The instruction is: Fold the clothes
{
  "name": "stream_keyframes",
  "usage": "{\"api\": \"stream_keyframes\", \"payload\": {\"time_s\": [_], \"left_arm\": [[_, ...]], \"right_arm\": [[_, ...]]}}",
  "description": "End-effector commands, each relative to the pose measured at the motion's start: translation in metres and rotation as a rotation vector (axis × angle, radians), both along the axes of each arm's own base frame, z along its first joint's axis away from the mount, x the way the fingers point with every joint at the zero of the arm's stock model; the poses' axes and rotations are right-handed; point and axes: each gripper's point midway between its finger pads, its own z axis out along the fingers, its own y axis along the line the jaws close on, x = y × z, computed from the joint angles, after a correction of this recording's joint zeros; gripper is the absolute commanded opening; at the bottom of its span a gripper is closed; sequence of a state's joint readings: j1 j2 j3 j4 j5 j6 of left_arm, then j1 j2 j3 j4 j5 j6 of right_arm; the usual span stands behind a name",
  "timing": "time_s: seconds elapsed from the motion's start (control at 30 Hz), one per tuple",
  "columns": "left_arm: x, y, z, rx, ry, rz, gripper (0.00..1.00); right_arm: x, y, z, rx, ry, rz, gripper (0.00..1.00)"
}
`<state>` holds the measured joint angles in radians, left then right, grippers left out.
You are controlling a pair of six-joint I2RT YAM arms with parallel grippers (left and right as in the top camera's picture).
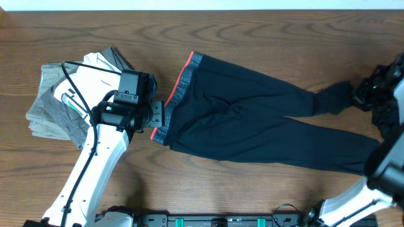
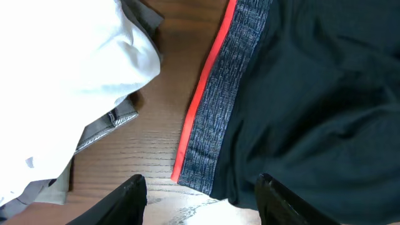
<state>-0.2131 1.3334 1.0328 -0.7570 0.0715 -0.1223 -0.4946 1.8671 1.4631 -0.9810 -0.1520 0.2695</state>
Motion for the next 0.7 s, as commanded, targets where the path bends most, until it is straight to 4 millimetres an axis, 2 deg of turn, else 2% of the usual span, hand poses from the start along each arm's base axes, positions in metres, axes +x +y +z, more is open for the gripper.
{"api": "stream_keyframes", "payload": {"time_s": [0.0,0.13,0.3,0.43,0.63,0.67], "left_arm": [[0.003,0.0,0.003,0.009,-0.01,-0.015,0.58],[0.003,0.0,0.003,0.009,-0.01,-0.015,0.58],[0.003,0.0,0.003,0.009,-0.009,-0.015,0.58],[0.003,0.0,0.003,0.009,-0.01,-0.015,0.58],[0.003,0.0,0.003,0.009,-0.01,-0.015,0.58],[0.003,0.0,0.003,0.009,-0.009,-0.015,0.58]], "right_arm": [[-0.012,-0.006,0.055,-0.18,-0.015,0.024,0.01],[-0.039,0.005,0.066,-0.234,0.078,0.05,0.02],[-0.048,0.019,0.063,-0.218,0.134,0.088,0.02],[-0.027,0.02,0.063,-0.246,0.071,0.102,0.04],[0.022,0.006,0.051,-0.307,-0.054,0.095,0.09],[0.031,0.001,0.046,-0.321,-0.069,0.09,0.31]]}}
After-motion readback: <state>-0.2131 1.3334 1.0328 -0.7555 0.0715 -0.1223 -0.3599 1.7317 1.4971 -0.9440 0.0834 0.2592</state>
